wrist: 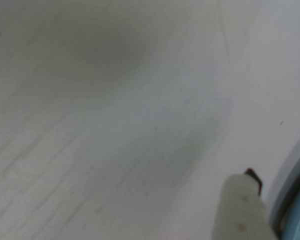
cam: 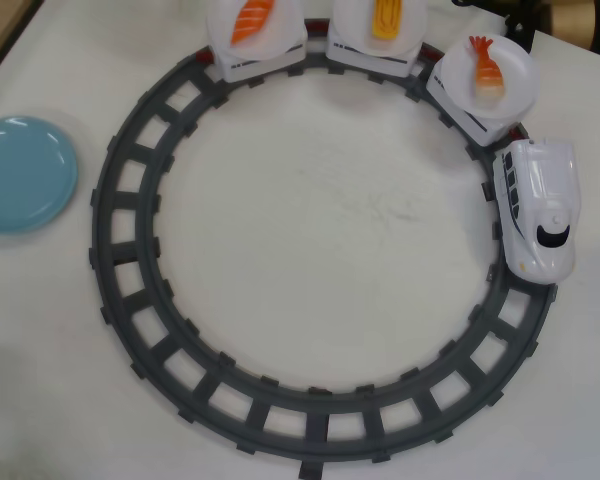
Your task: Pick up the sushi from the Shinkansen and put it on the blue dish
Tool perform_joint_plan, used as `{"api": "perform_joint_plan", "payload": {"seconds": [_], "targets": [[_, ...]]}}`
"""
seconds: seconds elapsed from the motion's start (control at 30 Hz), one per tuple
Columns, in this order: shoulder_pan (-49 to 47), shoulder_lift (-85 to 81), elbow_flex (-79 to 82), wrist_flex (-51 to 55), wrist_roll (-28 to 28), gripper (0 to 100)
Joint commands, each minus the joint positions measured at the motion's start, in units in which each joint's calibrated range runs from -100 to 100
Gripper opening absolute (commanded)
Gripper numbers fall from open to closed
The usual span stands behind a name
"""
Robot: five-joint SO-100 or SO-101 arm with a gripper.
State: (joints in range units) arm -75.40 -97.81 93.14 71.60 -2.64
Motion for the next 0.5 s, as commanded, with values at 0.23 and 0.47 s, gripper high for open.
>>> {"api": "perform_joint_plan", "payload": {"seconds": [0.23, 0.47], "targets": [[-0.2, -0.2, 0.0, 0.5, -0.2, 10], [-0.4, -0.2, 0.0, 0.5, -0.1, 10]]}}
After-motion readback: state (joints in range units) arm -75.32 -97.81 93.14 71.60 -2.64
